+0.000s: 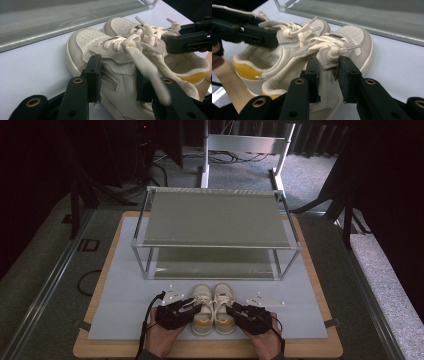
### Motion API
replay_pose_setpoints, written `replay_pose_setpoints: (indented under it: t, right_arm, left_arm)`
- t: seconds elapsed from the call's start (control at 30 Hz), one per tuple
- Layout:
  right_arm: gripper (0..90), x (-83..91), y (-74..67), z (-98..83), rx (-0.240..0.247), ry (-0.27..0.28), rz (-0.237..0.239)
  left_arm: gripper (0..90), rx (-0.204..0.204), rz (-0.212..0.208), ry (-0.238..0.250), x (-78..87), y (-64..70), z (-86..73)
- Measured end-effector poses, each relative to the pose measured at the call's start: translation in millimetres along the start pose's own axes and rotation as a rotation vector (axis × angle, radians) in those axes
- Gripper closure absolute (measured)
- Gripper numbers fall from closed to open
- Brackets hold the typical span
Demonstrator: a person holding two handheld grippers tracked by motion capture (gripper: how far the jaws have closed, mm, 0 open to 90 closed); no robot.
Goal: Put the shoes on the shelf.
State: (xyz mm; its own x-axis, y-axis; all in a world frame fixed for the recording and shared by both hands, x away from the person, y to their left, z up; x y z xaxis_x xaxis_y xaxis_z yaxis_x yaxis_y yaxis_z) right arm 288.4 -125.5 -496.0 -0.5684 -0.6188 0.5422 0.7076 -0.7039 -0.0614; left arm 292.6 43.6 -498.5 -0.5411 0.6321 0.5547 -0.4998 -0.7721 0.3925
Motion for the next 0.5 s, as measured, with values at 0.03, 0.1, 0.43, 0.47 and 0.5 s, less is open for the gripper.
replay_pose_setpoints:
  t: [0.03, 0.1, 0.43, 0.47, 0.5]
  right_arm:
    - [71.8, 0.0, 0.0, 0.0, 0.000, 0.000, 0.000]
    - [72.1, 1.6, 1.2, 0.9, 0.005, 0.006, -0.009]
    - [72.5, 4.8, 2.2, 5.3, -0.004, 0.040, -0.017]
    - [72.5, 5.1, 3.2, 6.0, -0.006, 0.044, -0.018]
    - [72.4, 5.2, 4.0, 6.8, -0.009, 0.047, -0.021]
  left_arm:
    - [61.4, 0.000, 0.000, 0.000, 0.0, 0.0, 0.0]
    - [61.5, -0.005, 0.002, 0.002, -1.8, 2.5, 1.8]
    - [61.9, 0.009, -0.010, 0.020, -0.6, 3.5, 10.0]
    - [61.9, 0.012, -0.013, 0.022, -1.1, 3.8, 11.0]
    - [61.9, 0.015, -0.012, 0.027, -1.7, 3.9, 12.3]
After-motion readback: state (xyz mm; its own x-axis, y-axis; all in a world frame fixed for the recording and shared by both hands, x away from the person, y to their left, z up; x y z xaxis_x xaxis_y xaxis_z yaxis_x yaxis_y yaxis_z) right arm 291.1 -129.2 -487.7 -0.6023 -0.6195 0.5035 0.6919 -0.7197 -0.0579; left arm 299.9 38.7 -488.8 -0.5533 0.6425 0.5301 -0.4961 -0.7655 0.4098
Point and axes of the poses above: each handheld gripper's, and its own axes: x roughly backward along the jaws, z roughly out of its top, y roughly to its right, the point moved 8 cm from there along -x, roughly forward along the jaws, and after that the axes turned 11 degrees about x, right-handed, at the moved point
